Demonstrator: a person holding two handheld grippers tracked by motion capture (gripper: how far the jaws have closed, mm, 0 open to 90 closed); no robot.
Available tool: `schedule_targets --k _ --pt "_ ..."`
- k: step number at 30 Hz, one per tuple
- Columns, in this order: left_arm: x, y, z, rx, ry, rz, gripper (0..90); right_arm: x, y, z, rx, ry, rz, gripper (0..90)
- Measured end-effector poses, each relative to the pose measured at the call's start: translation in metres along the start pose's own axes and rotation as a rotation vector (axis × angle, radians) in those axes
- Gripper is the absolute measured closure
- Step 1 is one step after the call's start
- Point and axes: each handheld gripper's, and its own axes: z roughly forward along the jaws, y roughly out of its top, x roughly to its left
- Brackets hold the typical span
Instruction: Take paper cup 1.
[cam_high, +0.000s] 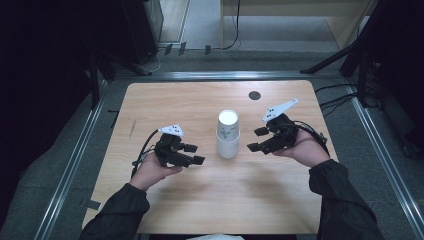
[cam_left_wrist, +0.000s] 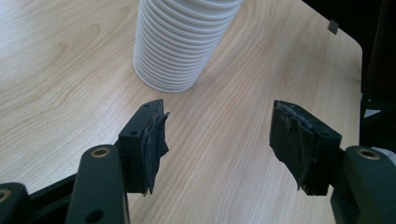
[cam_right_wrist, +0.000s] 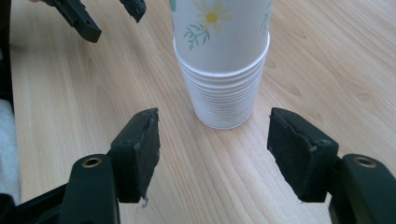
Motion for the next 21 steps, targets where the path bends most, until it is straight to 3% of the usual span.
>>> schedule_targets --k 5,13,21 --pt "-0.002 0.001 0.0 -0.002 -0.007 0.009 35.8 -0.008 0.012 0.002 0.021 0.003 0.002 33.2" --pt "-0.004 0.0 0.004 0.042 0.013 0.025 35.8 -0.015 0.031 0.004 0.054 0.013 -0.002 31.9" --pt "-0.003 0.0 0.004 0.041 0.006 0.023 35.6 -0.013 0.061 0.008 0.092 0.036 -0.067 27.5"
